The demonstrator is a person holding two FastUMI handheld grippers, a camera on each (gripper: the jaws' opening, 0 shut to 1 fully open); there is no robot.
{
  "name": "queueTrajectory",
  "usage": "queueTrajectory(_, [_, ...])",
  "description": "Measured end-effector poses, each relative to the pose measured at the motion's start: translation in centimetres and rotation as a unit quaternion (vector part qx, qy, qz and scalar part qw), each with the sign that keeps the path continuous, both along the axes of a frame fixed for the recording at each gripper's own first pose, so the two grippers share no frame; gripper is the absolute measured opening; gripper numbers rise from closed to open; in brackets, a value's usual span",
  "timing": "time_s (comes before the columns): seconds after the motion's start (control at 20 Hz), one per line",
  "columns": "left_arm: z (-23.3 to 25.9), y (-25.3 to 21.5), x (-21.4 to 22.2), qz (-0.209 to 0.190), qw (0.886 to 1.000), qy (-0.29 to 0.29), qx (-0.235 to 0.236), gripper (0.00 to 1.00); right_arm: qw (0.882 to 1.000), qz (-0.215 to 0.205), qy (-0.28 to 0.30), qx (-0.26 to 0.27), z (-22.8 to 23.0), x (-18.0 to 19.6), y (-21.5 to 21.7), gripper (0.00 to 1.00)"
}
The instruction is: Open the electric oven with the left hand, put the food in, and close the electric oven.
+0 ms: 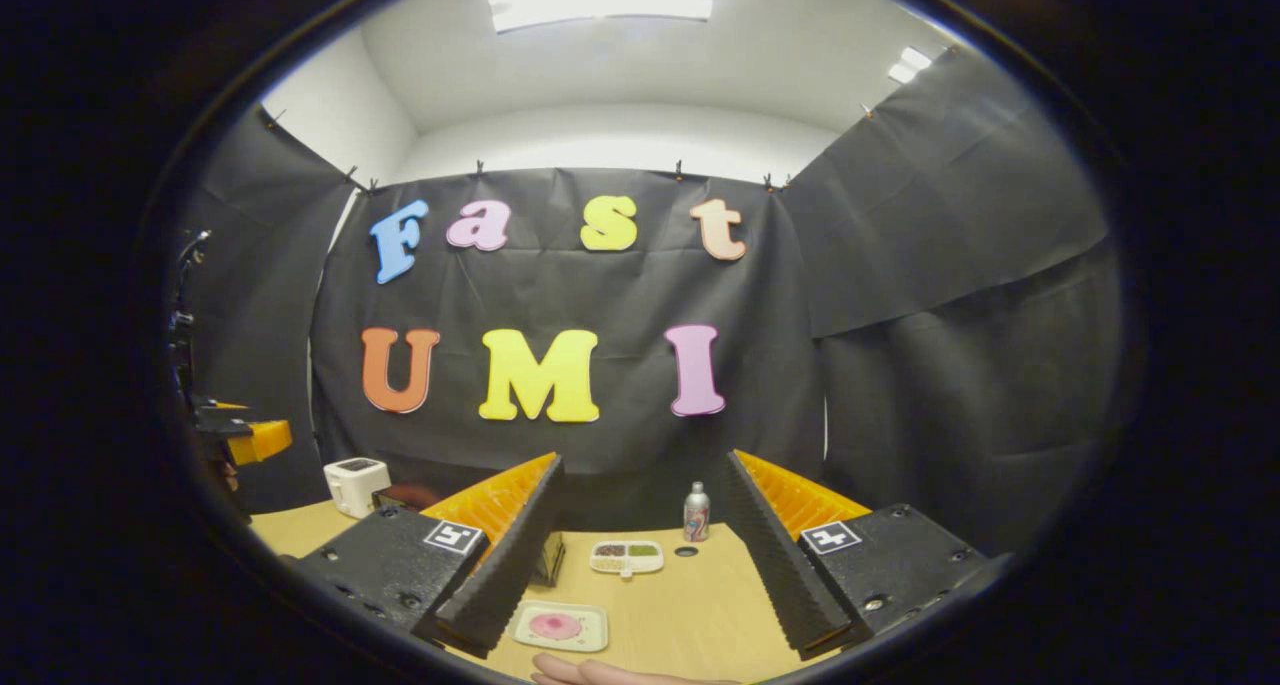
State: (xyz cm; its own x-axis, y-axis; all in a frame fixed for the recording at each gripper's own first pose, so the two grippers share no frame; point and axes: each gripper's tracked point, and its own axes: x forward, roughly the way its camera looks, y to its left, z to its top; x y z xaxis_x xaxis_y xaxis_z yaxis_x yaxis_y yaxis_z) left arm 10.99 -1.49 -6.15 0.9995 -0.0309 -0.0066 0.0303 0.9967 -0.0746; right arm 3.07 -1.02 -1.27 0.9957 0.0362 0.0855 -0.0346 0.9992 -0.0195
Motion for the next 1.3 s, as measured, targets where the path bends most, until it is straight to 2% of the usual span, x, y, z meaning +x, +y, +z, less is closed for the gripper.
queueTrajectory(0.2, [-3.0,-2.0,6.3,-0.034,0.999,0.021,0.011,0.96,1.000,-0.003,0.010,-0.009,-1.4,1.2,-0.6,1.00])
queueTrajectory(0.45, [-9.6,-3.0,13.4,-0.045,0.994,0.100,0.002,0.96,0.999,-0.014,0.026,-0.024,-3.7,2.9,-1.6,1.00])
queueTrajectory(0.6, [-13.0,-4.9,16.2,-0.069,0.987,0.145,-0.012,0.96,0.999,-0.023,0.036,-0.023,-5.0,3.8,-2.7,1.00])
queueTrajectory(0.9, [-15.7,-7.8,20.2,-0.083,0.981,0.174,0.008,0.95,0.998,-0.033,0.056,-0.023,-6.9,4.8,-4.4,1.00])
queueTrajectory(1.05, [-17.3,-8.9,21.7,-0.083,0.974,0.208,0.013,0.95,0.998,-0.022,0.058,-0.024,-7.1,5.1,-3.8,1.00])
queueTrajectory(1.15, [-17.2,-9.1,22.4,-0.077,0.975,0.209,0.027,0.96,0.998,-0.022,0.056,-0.032,-7.1,5.1,-4.1,1.00])
queueTrajectory(1.3, [-17.4,-9.1,21.9,-0.078,0.969,0.236,0.019,0.96,0.998,-0.032,0.047,-0.034,-6.8,5.0,-4.5,1.00])
